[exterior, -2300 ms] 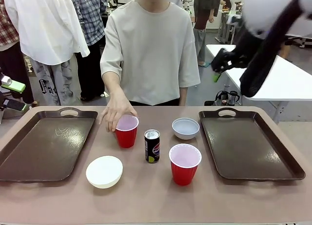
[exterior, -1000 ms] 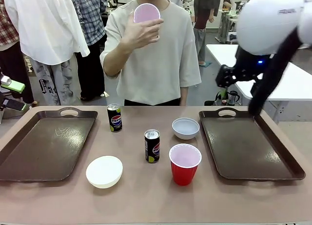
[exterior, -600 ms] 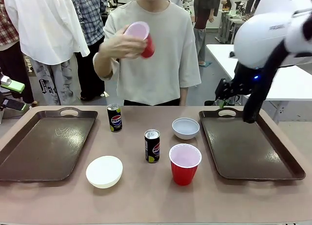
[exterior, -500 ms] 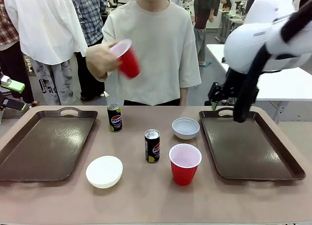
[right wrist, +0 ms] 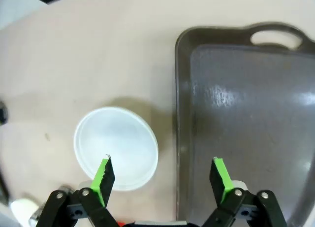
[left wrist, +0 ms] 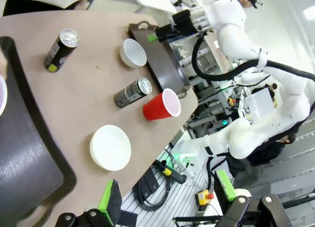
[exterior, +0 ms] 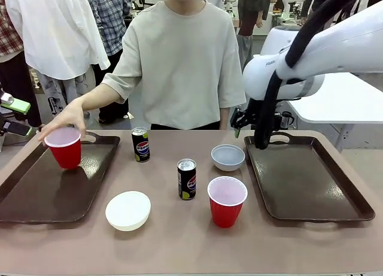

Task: Prepare tableware on both trays.
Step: Pick up a Picnic Bowl from the table and place it on a Handle tray.

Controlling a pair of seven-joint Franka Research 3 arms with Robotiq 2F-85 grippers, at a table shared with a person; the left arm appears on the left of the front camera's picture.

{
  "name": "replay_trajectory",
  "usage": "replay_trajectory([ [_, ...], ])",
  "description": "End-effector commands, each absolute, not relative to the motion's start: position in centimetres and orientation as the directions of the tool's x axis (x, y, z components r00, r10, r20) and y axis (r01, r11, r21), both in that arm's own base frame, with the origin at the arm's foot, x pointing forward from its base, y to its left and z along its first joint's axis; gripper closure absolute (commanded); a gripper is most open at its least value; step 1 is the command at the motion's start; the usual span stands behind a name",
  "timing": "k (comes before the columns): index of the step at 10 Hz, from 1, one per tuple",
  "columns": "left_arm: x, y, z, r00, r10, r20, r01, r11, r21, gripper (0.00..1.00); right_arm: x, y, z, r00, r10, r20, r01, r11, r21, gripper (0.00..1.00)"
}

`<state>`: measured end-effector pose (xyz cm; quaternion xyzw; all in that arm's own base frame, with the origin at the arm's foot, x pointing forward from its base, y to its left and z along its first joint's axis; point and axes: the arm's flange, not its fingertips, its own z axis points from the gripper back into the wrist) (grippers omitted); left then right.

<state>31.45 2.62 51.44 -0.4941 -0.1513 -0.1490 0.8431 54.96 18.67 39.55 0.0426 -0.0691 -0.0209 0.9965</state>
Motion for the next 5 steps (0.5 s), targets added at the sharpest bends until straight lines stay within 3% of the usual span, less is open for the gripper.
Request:
replay_trajectory([
  [1,31.6,2.5,51.4,0.898,-0.100,0.428,0.425,0.448,-0.787,0.00,56.2,20.4,39.2,0.988,-0.053,0.148,0.048,0.998,0.038,0.00],
  [5,31.6,2.5,51.4,0.898,-0.100,0.428,0.425,0.448,-0.787,0.00,55.8,22.5,38.7,0.993,-0.009,0.119,0.007,1.000,0.013,0.00],
])
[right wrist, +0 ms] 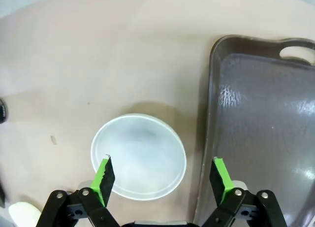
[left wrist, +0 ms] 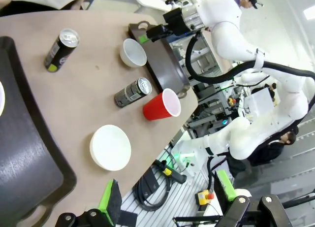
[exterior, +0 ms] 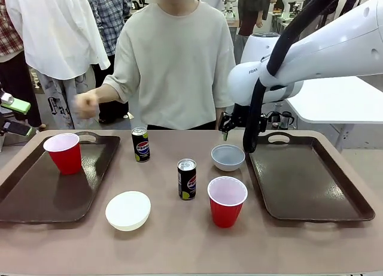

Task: Prepare tableware on both trays.
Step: Pick up a Picnic Bowl from the table and place it on a Handle tray.

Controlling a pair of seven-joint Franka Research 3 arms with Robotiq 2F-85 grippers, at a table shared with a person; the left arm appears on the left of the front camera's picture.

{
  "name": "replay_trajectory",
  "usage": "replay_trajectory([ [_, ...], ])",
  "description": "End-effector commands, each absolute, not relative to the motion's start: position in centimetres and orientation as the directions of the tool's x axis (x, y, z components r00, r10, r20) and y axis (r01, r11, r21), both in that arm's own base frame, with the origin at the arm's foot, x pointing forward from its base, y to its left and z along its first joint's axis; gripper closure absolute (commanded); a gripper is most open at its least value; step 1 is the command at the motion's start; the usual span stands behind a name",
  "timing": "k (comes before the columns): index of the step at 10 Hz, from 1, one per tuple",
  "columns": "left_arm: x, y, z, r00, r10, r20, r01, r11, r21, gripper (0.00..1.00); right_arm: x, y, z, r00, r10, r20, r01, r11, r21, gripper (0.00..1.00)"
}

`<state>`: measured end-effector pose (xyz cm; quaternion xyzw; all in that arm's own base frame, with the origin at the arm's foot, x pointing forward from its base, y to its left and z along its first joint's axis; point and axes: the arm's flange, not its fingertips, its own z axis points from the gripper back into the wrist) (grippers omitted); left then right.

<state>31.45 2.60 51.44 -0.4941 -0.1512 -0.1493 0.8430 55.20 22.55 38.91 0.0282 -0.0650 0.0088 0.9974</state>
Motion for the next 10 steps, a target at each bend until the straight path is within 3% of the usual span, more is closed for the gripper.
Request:
replay_trajectory([
  [1,31.6,2.5,51.4,0.898,-0.100,0.428,0.425,0.448,-0.787,0.00,55.8,22.5,38.2,0.995,-0.023,0.093,0.021,1.000,0.019,0.00],
  [3,31.6,2.5,51.4,0.898,-0.100,0.428,0.425,0.448,-0.787,0.00,55.9,21.7,37.0,0.997,-0.028,0.066,0.028,1.000,0.006,0.04],
  [10,31.6,2.5,51.4,0.898,-0.100,0.428,0.425,0.448,-0.787,0.00,56.1,21.4,35.6,1.000,-0.010,0.012,0.010,1.000,0.002,0.75],
])
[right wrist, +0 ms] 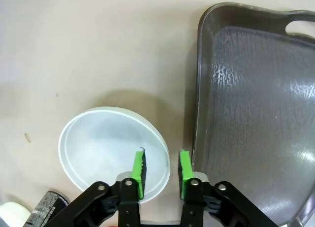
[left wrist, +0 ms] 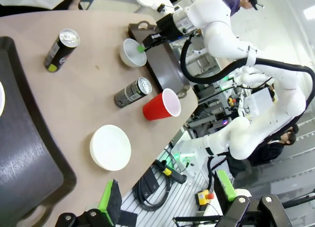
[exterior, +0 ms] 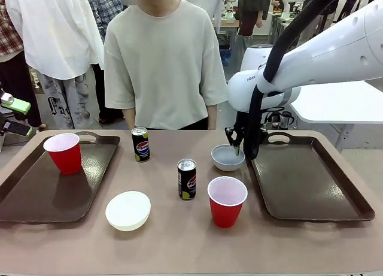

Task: Prepare tableware on both trays.
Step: Pick up a Picnic Bowl from the table and place it on a Handle tray.

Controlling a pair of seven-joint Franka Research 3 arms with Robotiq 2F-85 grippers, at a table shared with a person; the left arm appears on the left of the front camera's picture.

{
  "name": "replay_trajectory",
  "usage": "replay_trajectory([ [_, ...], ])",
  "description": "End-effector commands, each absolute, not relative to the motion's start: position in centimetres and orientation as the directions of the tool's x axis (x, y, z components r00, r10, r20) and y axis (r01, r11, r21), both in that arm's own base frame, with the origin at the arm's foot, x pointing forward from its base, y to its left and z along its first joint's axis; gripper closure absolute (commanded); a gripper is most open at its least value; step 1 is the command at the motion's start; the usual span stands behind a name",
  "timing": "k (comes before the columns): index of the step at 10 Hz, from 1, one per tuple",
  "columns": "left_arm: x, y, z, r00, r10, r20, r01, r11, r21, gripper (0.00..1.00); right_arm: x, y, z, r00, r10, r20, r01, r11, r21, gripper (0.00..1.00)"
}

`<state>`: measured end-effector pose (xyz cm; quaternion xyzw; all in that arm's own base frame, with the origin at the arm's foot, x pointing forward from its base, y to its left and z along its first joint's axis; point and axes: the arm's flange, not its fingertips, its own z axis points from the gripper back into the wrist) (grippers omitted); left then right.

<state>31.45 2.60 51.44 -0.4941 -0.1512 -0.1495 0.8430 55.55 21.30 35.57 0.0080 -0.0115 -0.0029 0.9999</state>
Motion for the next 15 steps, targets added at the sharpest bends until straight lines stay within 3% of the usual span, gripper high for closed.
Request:
replay_trajectory([
  [1,31.6,2.5,51.4,0.898,-0.100,0.428,0.425,0.448,-0.787,0.00,56.1,21.4,35.5,1.000,-0.012,0.006,0.012,1.000,0.003,0.82],
  [2,31.6,2.5,51.4,0.898,-0.100,0.428,0.425,0.448,-0.787,0.00,56.2,21.3,35.5,1.000,-0.014,0.000,0.014,1.000,0.010,0.95],
  [3,31.6,2.5,51.4,0.898,-0.100,0.428,0.425,0.448,-0.787,0.00,56.2,21.2,35.4,1.000,-0.013,0.000,0.013,1.000,0.013,1.00],
  [8,31.6,2.5,51.4,0.898,-0.100,0.428,0.425,0.448,-0.787,0.00,54.9,21.5,37.5,1.000,0.017,0.011,-0.017,0.999,0.032,1.00],
  [11,31.6,2.5,51.4,0.898,-0.100,0.428,0.425,0.448,-0.787,0.00,46.9,20.2,50.2,0.987,0.102,0.123,-0.094,0.993,-0.066,1.00],
  [15,31.6,2.5,51.4,0.898,-0.100,0.428,0.425,0.448,-0.787,0.00,40.4,15.9,54.4,0.999,0.025,0.040,-0.016,0.979,-0.205,1.00],
])
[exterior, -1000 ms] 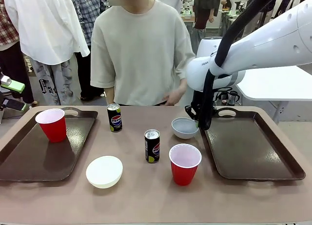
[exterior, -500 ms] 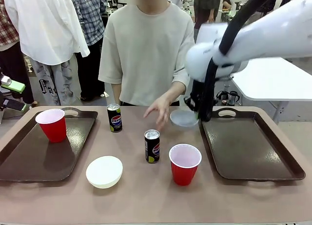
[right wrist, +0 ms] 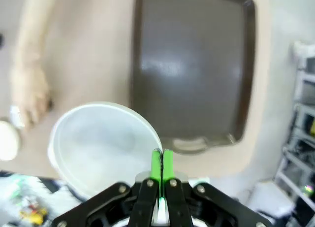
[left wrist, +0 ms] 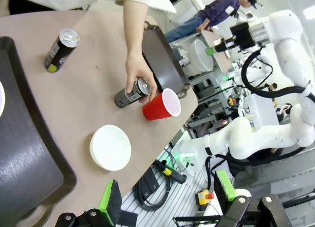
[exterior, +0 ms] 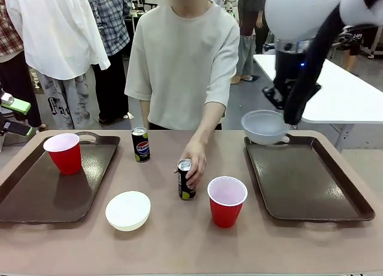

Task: Prepare tableware on both trays.
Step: Pick up a Picnic Bowl from the table and place it on a Handle tray.

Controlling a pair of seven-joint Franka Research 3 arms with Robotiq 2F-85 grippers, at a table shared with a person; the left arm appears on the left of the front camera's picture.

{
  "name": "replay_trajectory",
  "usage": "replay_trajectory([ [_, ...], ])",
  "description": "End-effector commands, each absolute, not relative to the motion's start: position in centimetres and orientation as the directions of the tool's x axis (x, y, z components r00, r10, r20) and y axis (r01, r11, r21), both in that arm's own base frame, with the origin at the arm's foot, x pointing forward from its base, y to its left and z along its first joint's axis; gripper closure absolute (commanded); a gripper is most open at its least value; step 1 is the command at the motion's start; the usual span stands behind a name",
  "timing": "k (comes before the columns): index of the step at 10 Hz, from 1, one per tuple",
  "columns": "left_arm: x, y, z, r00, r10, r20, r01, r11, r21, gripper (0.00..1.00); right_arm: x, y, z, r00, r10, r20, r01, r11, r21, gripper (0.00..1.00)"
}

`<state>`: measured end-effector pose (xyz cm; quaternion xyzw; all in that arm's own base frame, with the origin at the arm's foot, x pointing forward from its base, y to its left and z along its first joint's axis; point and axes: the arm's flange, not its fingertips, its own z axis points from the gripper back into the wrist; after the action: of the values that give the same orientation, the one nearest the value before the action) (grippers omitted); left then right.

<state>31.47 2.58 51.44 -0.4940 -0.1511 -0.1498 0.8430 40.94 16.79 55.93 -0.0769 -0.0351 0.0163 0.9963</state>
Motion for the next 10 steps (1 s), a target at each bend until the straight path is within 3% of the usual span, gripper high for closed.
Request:
replay_trajectory([
  [1,31.6,2.5,51.4,0.898,-0.100,0.428,0.425,0.448,-0.787,0.00,39.7,14.9,54.0,1.000,0.009,0.020,-0.005,0.979,-0.204,1.00],
  [4,31.6,2.5,51.4,0.898,-0.100,0.428,0.425,0.448,-0.787,0.00,40.2,15.5,53.7,0.999,0.033,0.027,-0.029,0.990,-0.141,1.00],
  [7,31.6,2.5,51.4,0.898,-0.100,0.428,0.425,0.448,-0.787,0.00,39.7,15.0,53.6,1.000,0.004,0.007,-0.003,0.983,-0.181,0.99],
  [8,31.6,2.5,51.4,0.898,-0.100,0.428,0.425,0.448,-0.787,0.00,37.1,14.6,53.1,1.000,0.008,-0.004,-0.008,0.974,-0.228,0.99],
  [10,31.6,2.5,51.4,0.898,-0.100,0.428,0.425,0.448,-0.787,0.00,27.5,12.8,53.5,0.993,0.027,0.114,0.000,0.972,-0.234,0.99],
])
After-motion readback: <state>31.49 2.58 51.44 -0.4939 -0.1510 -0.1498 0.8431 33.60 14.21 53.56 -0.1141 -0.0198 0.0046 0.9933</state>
